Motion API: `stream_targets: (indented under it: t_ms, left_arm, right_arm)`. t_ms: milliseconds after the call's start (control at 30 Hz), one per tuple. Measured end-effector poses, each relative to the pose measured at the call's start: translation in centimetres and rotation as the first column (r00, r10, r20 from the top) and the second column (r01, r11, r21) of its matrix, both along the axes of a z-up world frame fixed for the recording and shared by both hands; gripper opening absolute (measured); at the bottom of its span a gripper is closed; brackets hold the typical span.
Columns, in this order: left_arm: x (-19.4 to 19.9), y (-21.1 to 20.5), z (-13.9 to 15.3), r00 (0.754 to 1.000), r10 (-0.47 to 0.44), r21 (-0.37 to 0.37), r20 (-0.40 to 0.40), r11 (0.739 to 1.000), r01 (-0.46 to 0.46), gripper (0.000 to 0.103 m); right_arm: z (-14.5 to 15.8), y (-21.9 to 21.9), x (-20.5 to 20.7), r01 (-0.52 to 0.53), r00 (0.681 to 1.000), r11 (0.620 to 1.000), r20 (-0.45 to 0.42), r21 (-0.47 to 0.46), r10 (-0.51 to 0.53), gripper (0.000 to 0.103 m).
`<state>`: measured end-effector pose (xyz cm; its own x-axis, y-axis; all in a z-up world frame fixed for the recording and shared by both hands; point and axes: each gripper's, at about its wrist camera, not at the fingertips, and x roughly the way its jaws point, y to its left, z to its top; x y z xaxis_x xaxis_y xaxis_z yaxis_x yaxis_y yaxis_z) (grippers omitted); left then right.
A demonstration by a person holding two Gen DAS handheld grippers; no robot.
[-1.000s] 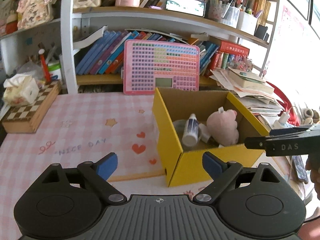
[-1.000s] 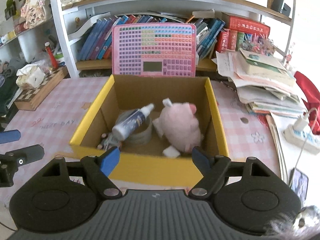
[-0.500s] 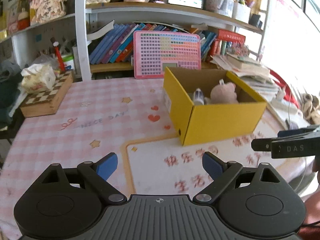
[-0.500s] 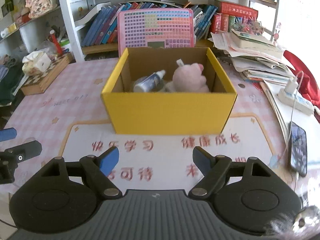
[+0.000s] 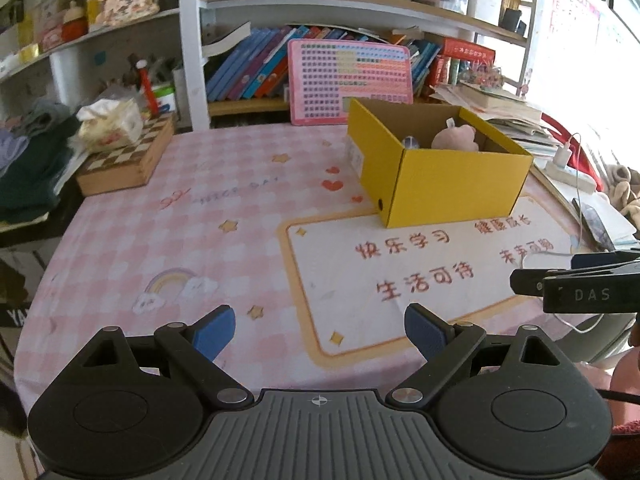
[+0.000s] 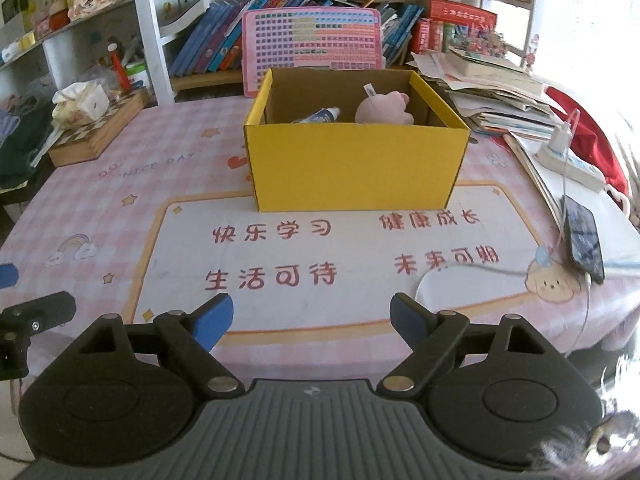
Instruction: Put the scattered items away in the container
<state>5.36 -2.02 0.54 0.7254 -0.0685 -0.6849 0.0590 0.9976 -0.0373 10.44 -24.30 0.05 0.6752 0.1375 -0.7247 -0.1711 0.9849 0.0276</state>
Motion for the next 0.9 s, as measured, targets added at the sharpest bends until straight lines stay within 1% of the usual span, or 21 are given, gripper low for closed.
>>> stream_targets:
  t_ms: [200,367,533,633,767,900]
  left_arm:
    - [-2.0,0.8,-0.4,1.0,-0.002,0.0,-0.016,1.0,0.002,0.094]
    - [-3.0,1.2,-0.6,0.999,-0.026,-0.016,-0.037,1.0,0.025,0.094]
    - [-3.4,1.5,-0.8,0.999,-0.016,-0.012,-0.047,1.0,0.015,0.094]
    - [-3.3,1.8,-0.8,0.999,-0.003,-0.009,-0.048,1.0,0.003,0.101]
    - [-3.4,2.0,-0.9,0.998,0.012,-0.013,-0.057,1.0,-0.013,0.102]
    - [-3.3,1.8,-1.1,0.997,0.002,-0.001,-0.075,1.0,-0.002,0.102]
  right_arm:
    - [-0.3,1.1,-1.9,0.015,1.0,1.0,-0.01,-0.006,-0.015,0.089]
    - [-0.6,2.0,-2.9,-0.007,1.0,1.0,-0.025,-0.021,0.006,0.09]
    - [-0.7,2.7,-3.6,-0.032,0.999,0.999,-0.03,-0.038,0.031,0.091]
    - [-0.8,2.7,-3.9,-0.031,0.999,0.999,-0.037,-0.037,0.03,0.091]
    - [-0.7,2.5,-4.1,-0.021,0.999,0.999,-0.039,-0.032,0.02,0.091]
    - [-0.6,2.5,-4.3,-0.02,0.999,0.999,-0.034,-0.033,0.019,0.092]
